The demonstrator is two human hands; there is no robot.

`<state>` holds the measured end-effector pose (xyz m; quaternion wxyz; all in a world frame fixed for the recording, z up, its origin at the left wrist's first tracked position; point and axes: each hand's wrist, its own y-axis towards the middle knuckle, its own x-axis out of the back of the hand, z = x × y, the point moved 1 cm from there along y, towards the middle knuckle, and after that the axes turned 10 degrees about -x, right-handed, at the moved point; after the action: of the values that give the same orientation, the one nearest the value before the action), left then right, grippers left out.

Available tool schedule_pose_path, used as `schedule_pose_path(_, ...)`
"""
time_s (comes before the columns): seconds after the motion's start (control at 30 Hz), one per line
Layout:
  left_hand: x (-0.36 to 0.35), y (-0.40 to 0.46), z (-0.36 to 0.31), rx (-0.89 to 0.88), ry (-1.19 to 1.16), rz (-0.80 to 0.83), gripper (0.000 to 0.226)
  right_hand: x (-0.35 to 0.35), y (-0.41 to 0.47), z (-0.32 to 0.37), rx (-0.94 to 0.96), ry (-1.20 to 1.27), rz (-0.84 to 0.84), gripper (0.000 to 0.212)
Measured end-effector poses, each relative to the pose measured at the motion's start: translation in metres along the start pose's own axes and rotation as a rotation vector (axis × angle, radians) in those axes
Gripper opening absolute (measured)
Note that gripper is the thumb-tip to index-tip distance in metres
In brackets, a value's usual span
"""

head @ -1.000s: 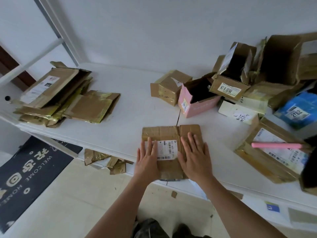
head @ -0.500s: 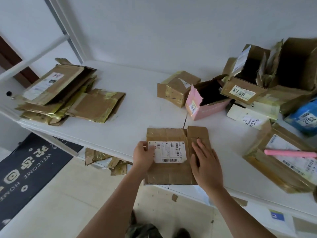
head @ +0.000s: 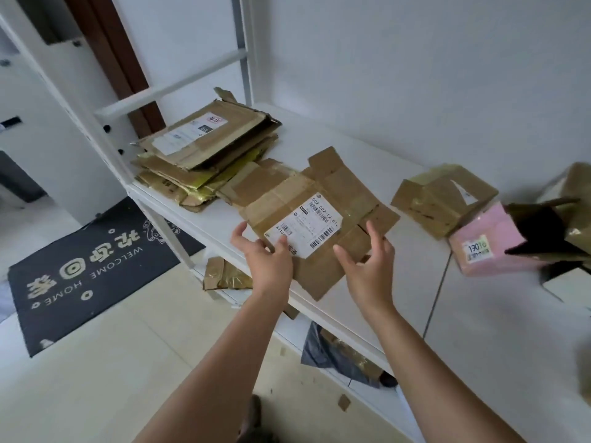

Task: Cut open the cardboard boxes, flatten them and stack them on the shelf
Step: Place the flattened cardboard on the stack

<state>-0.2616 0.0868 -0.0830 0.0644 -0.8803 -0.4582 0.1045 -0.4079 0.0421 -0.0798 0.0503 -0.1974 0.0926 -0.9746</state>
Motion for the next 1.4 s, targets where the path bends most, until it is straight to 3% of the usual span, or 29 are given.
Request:
schedule_pose_path(0.2, 0.014, 0.067, -0.013, -0.241, 0.265, 0.064, 0.077, -0.062, 0.07, 0.031, 0.072, -0.014, 0.017, 0.068)
schedule_pose_path(0.27, 0.018, 0.087, -0.01, -0.366, 0.49, 0.107, 0.078, -0.08, 0.091, 0.034, 0.07, -0.039, 0.022, 0.068)
schedule_pose_path(0.33, 0.025, 0.103, -0.004, -0.549, 0.876, 0.165, 0.079, -0.097, 0.105, 0.031, 0.062, -0.102, 0.064, 0.068)
schedule_pose_path(0.4, 0.03, 0.117, 0.006, -0.721, 1.18, 0.317, 0.076, -0.112, 0.114, 0.025, 0.069, -0.215, 0.08, 0.065)
schedule_pose_path(0.47, 0.032, 0.129, 0.016, -0.738, 1.293, 0.521, 0.069, -0.121, 0.119, 0.018, 0.108, -0.414, -0.014, 0.06)
schedule_pose_path(0.53, 0.035, 0.139, 0.023, -0.675, 1.314, 0.651, 0.061, -0.124, 0.12, 0.011, 0.2, -0.615, -0.078, 0.053)
schedule_pose_path(0.63, 0.035, 0.146, 0.028, -0.667, 1.338, 0.683, 0.061, -0.124, 0.122, 0.001, 0.276, -0.766, -0.028, 0.047)
schedule_pose_path(0.8, 0.032, 0.149, 0.024, -0.643, 1.389, 0.695, 0.067, -0.122, 0.124, -0.002, 0.274, -0.848, -0.014, 0.046)
schedule_pose_path(1.0, 0.015, 0.143, -0.003, -0.554, 1.504, 0.697, 0.061, -0.098, 0.124, 0.024, 0.221, -0.865, 0.115, 0.046)
schedule_pose_path(1.1, -0.002, 0.136, -0.021, -0.587, 1.556, 0.605, 0.06, -0.052, 0.122, 0.035, 0.242, -0.831, -0.064, 0.046)
schedule_pose_path(1.2, -0.029, 0.117, -0.031, -0.718, 1.428, 0.542, 0.053, 0.007, 0.118, 0.043, 0.223, -0.88, -0.283, 0.05)
schedule_pose_path(1.4, -0.094, 0.059, -0.018, -0.78, 1.12, 0.767, 0.039, 0.089, 0.082, 0.033, 0.196, -1.192, -0.627, 0.072)
